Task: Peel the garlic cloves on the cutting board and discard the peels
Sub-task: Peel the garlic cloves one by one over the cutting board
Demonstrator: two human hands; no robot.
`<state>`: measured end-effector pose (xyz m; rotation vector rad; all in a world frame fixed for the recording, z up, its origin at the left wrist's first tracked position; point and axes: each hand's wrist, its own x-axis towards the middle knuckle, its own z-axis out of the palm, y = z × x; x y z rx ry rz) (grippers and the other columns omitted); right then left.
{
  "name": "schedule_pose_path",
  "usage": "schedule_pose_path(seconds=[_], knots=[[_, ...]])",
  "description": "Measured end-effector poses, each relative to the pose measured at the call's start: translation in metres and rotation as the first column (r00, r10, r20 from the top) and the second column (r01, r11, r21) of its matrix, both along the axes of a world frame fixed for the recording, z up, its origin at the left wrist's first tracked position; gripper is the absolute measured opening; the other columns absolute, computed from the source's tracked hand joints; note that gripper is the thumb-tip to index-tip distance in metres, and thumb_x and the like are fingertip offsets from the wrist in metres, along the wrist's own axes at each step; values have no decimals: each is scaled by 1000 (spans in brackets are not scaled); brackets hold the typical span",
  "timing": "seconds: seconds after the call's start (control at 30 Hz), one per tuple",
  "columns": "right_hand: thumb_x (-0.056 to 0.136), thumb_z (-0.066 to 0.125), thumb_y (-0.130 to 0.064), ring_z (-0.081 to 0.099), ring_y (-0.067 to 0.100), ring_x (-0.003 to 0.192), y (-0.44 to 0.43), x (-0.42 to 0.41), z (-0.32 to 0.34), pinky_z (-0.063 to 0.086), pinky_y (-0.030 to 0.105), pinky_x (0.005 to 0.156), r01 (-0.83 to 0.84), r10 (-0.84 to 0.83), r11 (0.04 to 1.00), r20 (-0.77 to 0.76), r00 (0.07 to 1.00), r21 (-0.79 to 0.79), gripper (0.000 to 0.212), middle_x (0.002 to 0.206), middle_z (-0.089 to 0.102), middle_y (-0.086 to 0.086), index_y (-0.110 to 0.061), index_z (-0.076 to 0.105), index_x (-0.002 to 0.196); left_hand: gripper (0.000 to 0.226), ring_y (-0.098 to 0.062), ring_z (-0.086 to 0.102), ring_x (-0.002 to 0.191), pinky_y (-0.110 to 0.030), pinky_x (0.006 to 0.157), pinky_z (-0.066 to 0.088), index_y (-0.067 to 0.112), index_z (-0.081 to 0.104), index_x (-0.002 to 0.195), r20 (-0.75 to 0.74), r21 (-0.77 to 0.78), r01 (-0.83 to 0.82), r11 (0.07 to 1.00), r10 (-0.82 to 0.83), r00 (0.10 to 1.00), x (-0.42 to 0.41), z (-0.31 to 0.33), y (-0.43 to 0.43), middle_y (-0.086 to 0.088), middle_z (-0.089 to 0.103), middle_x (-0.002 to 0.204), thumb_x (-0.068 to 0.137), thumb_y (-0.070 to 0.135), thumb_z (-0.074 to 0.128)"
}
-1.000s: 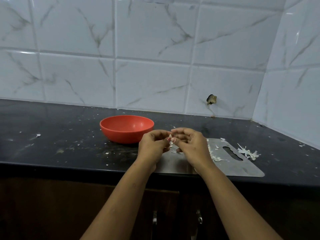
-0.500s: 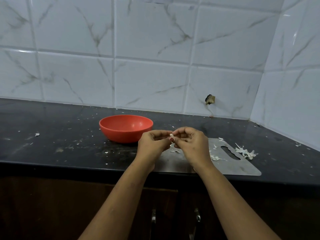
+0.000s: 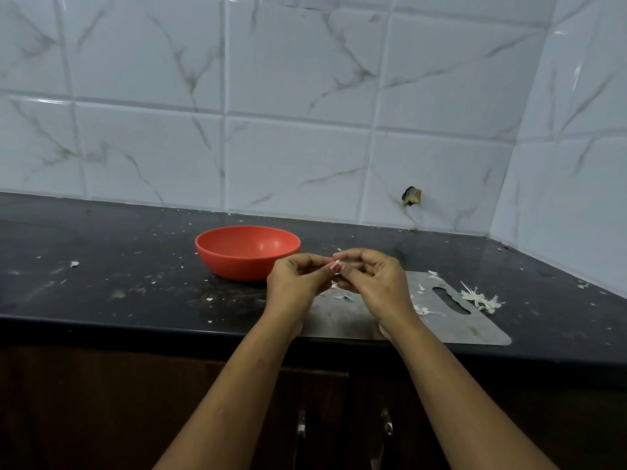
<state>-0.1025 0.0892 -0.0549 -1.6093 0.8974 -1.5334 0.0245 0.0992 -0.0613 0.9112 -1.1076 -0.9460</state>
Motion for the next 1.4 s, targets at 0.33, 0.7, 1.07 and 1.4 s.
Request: schedule_pose_path(seconds=[0.33, 0.7, 1.07, 1.4], knots=[[91, 60, 0, 67, 10, 60, -7, 1, -5, 53, 20, 59, 79, -77, 997, -107, 991, 23, 12, 71, 71, 8, -4, 69, 84, 7, 0, 65, 72, -11, 67, 51, 19, 76, 87, 423, -153, -316, 936, 351, 836, -9, -1, 8, 9, 71, 77, 82, 14, 73], [94, 53, 3, 61, 7, 58, -7, -1, -3, 52, 19, 59, 71, -67, 997, -163, 984, 22, 19, 66, 67, 0, -5, 64, 81, 11, -6, 68, 72, -28, 75, 57, 21, 74, 83, 461, -161, -287, 944, 329, 824, -8, 0, 8, 7, 71, 73, 83, 10, 70], [96, 55, -5, 56, 8, 62, -5, -4, 3, 47, 19, 55, -90, 88, 973, 16, 996, 211, 19, 71, 64, -1, -11, 64, 81, 14, 7, 65, 70, -8, 67, 50, 21, 75, 85, 427, -238, -286, 928, 365, 827, -10, 0, 10, 13, 70, 73, 80, 8, 74], [97, 52, -6, 56, 6, 59, 0, -6, 8, 45, 17, 52, -100, 86, 966, 69, 994, 239, 16, 80, 69, -5, -12, 63, 86, 6, -9, 66, 81, -30, 77, 55, 24, 71, 81, 594, -130, -316, 940, 329, 734, -10, -4, 3, 5, 71, 82, 82, 19, 73]])
